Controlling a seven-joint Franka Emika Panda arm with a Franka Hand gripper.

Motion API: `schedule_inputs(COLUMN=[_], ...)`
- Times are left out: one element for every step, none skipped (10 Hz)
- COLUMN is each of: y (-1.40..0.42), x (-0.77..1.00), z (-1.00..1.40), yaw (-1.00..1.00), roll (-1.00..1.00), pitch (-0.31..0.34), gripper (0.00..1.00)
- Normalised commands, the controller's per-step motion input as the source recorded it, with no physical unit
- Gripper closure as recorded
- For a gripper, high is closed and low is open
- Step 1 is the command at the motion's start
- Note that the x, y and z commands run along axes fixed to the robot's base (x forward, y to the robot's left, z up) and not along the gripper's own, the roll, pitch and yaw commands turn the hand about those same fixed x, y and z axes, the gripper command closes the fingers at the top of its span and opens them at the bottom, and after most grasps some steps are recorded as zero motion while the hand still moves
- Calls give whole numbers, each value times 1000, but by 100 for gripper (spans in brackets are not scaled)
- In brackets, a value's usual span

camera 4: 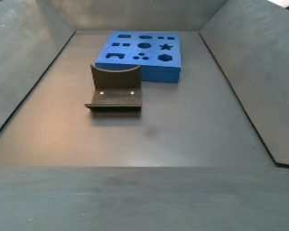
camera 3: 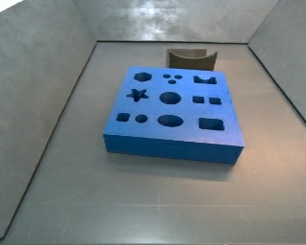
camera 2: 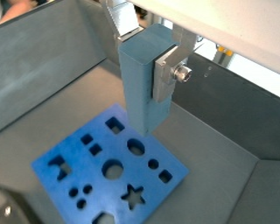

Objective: Insert the rectangle object.

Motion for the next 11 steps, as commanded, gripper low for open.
schedule_inputs(y=[-249, -243, -240, -220, -166, -114, 0, 0, 0, 0, 0], x=[340, 329, 320, 323, 280, 266, 154, 94, 49, 11, 71], z=[-314, -349, -354, -457, -589, -669, -691, -643, -551, -369, -197], yaw=[-649, -669, -689, -697, -751, -783, -917, -983, -1000, -1000, -1000], roll=[126, 140, 134, 170, 207, 219, 214, 211, 141, 0, 0], pitch=[-36, -49, -49, -53, -67, -71, -36, -3, -24, -57, -33], gripper=[100, 100, 100, 100, 100, 100, 100, 100, 100, 100, 100])
